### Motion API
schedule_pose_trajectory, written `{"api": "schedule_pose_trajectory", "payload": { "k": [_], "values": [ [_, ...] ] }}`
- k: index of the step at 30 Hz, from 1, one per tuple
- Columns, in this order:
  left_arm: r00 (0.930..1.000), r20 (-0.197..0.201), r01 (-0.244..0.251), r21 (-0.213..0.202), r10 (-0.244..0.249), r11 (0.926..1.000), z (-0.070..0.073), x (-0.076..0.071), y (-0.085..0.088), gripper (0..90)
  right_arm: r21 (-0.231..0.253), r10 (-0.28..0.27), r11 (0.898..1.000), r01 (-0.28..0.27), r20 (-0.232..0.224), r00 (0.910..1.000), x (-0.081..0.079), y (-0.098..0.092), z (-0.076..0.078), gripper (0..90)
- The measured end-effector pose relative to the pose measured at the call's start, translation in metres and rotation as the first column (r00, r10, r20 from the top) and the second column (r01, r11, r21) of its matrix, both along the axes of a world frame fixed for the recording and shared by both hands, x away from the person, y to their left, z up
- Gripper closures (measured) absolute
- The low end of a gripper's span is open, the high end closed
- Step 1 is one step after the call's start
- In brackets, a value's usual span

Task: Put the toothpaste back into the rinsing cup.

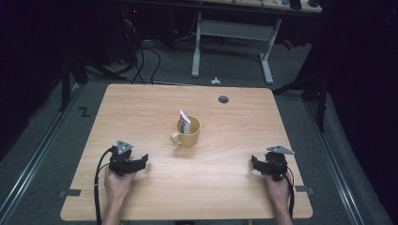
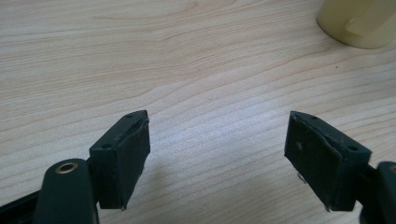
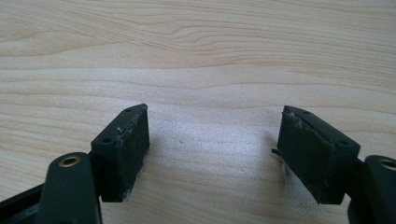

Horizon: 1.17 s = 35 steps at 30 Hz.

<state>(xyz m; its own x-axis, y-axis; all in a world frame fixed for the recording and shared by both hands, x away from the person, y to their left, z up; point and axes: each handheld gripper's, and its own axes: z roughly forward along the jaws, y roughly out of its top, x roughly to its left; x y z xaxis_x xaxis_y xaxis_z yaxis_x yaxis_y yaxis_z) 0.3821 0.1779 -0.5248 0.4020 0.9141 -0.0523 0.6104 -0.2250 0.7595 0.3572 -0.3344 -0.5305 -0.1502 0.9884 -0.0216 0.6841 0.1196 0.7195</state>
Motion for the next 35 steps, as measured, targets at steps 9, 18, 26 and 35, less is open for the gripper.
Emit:
{"api": "schedule_pose_trajectory", "payload": {
  "k": [9,18,26,35],
  "values": [
    [0.9998,-0.017,0.001,0.021,-0.001,0.9998,-0.006,0.004,-0.002,22.4,0.0,0.0,1.0,0.0,0.0,1.0,0.0,0.0,0.0,25.4],
    [0.9998,-0.017,-0.008,0.046,0.009,0.9989,-0.012,0.007,-0.004,22.8,0.0,0.0,1.0,0.0,0.0,1.0,0.0,0.0,0.0,25.4],
    [0.9997,-0.017,-0.017,0.056,0.018,0.9983,-0.012,0.007,-0.005,21.5,0.0,0.001,1.0,-0.001,0.0,1.0,0.0,0.0,0.0,25.3],
    [0.9995,-0.019,-0.022,0.054,0.023,0.9983,-0.012,0.007,-0.005,21.2,0.0,0.003,1.0,-0.003,0.0,1.0,0.0,0.0,0.0,25.3]
  ]
}}
